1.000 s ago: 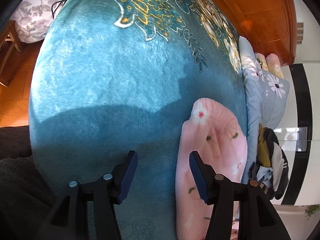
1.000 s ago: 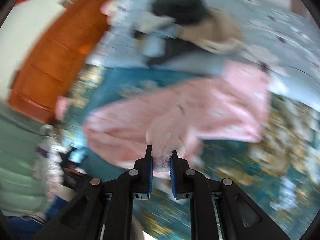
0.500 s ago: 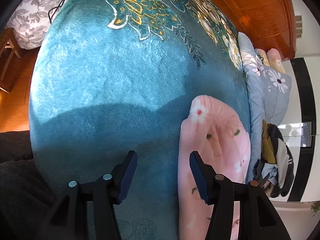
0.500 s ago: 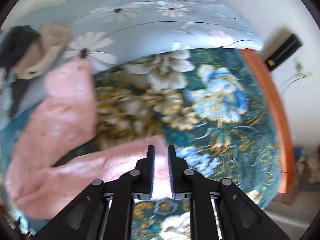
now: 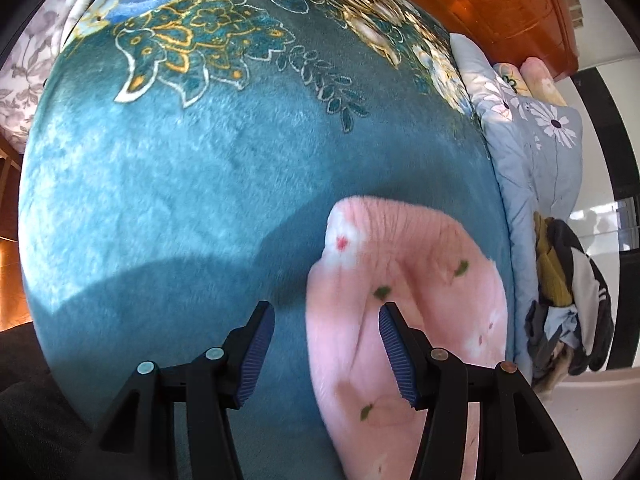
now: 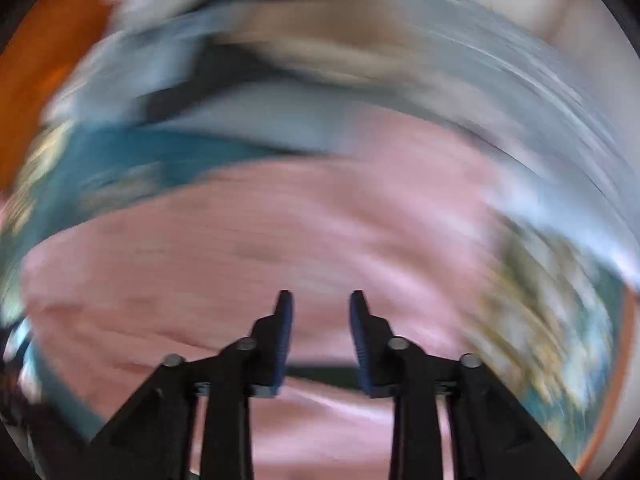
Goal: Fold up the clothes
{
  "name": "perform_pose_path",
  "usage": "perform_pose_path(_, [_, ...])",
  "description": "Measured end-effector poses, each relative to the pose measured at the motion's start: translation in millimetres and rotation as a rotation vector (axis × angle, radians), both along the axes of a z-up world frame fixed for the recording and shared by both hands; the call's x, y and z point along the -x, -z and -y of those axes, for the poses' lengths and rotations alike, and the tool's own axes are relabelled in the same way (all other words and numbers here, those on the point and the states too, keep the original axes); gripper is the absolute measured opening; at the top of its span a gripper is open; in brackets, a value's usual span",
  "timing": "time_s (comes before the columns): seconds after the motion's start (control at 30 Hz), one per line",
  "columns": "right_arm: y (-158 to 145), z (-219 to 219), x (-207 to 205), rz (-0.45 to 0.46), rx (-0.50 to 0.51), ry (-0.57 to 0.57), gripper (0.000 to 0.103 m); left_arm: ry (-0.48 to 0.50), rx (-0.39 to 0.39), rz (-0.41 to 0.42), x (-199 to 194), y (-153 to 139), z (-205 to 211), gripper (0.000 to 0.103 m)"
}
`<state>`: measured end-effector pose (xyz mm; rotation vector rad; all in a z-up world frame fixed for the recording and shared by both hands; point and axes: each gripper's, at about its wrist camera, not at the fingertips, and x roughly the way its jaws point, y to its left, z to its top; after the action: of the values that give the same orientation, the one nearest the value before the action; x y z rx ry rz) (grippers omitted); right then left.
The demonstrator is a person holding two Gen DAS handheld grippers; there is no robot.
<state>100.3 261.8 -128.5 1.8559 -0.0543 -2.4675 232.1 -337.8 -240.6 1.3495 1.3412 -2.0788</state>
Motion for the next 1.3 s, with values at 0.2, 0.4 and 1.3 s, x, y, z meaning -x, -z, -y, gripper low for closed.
perform_pose_path(0.2, [26.7,231.5,57.3,0.035,0.145,-0.485,0.044,0.002,-0.031,0.041,20.8,8.8,2.3,0.059])
perform_pose_path(0.4, [52.2,374.9,56.5,0.050,0.072,-0.874,0.058,-0.030,-0.087,0.022,23.7,15.1,8.8,0.057])
perform_pose_path(1.3, [85.2,361.7,-57.6,0.161,0.152,-1.014,0.007,0.015,-0.107,-0.039,-0.5,20.3,5.6,0.057])
